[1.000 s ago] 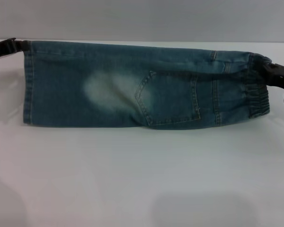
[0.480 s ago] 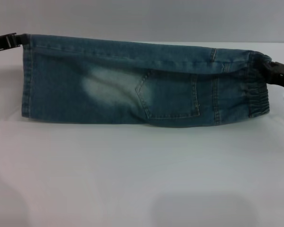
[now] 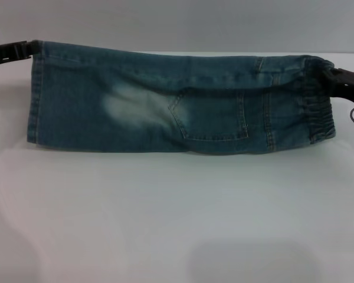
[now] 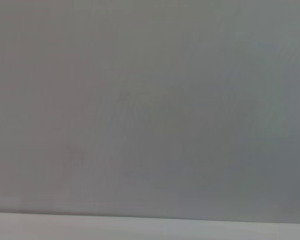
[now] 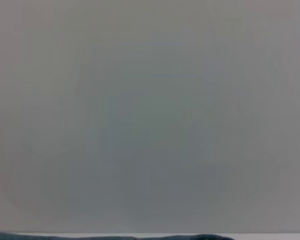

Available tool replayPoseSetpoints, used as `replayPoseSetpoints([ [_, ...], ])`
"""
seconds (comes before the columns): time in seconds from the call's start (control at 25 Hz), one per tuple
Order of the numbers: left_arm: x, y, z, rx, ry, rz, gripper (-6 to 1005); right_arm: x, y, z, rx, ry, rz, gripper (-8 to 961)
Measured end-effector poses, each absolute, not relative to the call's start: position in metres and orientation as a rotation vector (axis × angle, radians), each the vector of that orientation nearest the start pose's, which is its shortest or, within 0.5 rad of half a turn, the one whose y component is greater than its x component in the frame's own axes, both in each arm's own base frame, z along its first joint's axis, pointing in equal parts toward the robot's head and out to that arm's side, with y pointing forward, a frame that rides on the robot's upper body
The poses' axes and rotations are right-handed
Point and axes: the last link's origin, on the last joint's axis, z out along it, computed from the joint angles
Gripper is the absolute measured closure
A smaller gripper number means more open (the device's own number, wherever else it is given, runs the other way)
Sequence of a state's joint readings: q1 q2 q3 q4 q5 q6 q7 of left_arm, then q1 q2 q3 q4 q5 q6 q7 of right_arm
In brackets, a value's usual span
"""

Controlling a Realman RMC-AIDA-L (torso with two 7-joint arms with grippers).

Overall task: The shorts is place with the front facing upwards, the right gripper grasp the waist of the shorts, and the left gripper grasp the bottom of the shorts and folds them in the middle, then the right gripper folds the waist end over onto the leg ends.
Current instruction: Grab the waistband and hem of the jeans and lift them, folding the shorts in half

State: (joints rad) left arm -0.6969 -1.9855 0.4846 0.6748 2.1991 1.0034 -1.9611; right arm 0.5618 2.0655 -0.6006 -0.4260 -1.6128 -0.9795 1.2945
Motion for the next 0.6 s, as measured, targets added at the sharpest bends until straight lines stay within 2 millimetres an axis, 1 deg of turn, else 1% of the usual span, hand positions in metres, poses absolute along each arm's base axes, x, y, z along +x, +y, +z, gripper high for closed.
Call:
replayPoseSetpoints([
  [0.16, -0.294, 0.437, 0.083, -1.987, -1.138, -0.517, 879, 0.311, 0.395, 0.014, -2.007, 0.937, 0.694, 894],
  [0.44, -0.288, 0.442, 0.074, -1.99, -1.106, -0.482, 875, 0.314, 0.401, 0.01, -1.989, 0.951, 0.628, 890],
  [0.56, -0.287, 0.444, 0.067, -1.993, -1.087, -0.45, 874, 0.315, 0.402, 0.01, -1.98, 0.959, 0.618, 681],
  [0.6, -0.286, 0.445, 0.065, -1.991, -1.083, -0.442, 837, 0.316, 0.402, 0.01, -1.978, 0.96, 0.616, 632],
])
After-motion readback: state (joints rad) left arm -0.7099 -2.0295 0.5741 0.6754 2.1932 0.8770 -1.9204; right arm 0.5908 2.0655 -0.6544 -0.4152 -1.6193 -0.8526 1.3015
